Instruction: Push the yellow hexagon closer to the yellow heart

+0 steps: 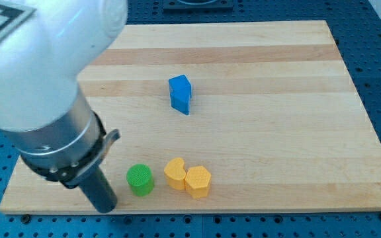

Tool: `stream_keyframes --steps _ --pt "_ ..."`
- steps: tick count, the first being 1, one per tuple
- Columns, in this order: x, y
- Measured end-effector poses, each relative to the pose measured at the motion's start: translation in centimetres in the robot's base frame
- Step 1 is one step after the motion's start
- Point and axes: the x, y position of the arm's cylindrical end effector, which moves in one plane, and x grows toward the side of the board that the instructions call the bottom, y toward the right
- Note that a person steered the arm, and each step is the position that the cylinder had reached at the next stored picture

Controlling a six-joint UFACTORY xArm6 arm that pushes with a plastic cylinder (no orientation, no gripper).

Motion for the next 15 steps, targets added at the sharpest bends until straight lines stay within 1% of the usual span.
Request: stream_keyframes --steps 2,4,6,7,8,9,11,15 --pt "0.0 7.6" --pt "-0.1 13.6" --pt "-0.7 15.6" --pt "-0.2 16.9" --pt "0.0 19.4" --pt "-0.6 22.2" --pt "-3.6 22.6" --pt "-4.4 18.9"
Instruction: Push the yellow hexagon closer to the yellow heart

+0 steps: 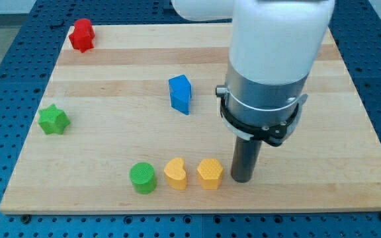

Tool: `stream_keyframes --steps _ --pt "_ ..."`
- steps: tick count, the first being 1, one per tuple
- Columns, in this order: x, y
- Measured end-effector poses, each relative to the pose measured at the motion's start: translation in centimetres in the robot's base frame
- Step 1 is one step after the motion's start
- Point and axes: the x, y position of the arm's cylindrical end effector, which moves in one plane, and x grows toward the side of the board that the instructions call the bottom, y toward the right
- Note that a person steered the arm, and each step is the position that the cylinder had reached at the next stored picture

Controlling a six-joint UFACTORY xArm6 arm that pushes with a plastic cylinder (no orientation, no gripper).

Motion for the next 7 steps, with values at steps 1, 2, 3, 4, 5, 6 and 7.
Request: stream_keyframes --steps 1,2,3,4,5,6,7 --pt "0.0 -1.1" --pt "0.0 -1.8" --pt "0.0 -2.1" --pt "0.0 -2.2" --pt "-0.1 -2.9" --pt "-0.2 -3.4" --pt "-0.3 -3.6"
